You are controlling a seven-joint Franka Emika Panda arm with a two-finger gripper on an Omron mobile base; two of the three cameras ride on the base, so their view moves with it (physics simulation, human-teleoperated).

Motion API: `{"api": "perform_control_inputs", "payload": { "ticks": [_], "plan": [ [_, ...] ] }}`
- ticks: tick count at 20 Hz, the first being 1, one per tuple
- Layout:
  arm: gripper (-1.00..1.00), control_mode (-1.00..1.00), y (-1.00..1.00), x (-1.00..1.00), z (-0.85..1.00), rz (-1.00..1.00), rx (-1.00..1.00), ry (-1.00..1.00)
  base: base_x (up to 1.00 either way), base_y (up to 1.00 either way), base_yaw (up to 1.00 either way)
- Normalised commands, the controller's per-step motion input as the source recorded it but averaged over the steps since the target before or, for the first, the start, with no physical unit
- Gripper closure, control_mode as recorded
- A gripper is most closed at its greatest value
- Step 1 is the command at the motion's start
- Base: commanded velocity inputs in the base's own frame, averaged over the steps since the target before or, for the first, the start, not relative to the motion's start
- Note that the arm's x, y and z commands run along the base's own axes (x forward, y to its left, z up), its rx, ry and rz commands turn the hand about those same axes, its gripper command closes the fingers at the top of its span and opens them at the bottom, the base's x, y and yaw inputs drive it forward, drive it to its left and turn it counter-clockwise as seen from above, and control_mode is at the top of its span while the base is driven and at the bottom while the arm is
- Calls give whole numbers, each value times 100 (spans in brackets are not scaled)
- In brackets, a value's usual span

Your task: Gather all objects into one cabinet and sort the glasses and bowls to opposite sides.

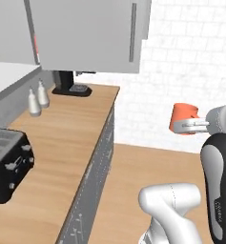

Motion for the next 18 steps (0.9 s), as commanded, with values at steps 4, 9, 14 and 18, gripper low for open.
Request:
{"api": "perform_control_inputs", "payload": {
  "ticks": [4, 9, 14, 18],
  "plan": [
    [100, 100, 0, 0, 0, 0, 0, 0, 100, -51, 0],
    [100, 100, 0, 0, 0, 0, 0, 0, 99, -58, 0],
    [100, 100, 0, 0, 0, 0, 0, 0, 100, -43, 4],
    [100, 100, 0, 0, 0, 0, 0, 0, 100, -10, 23]
  ]
}}
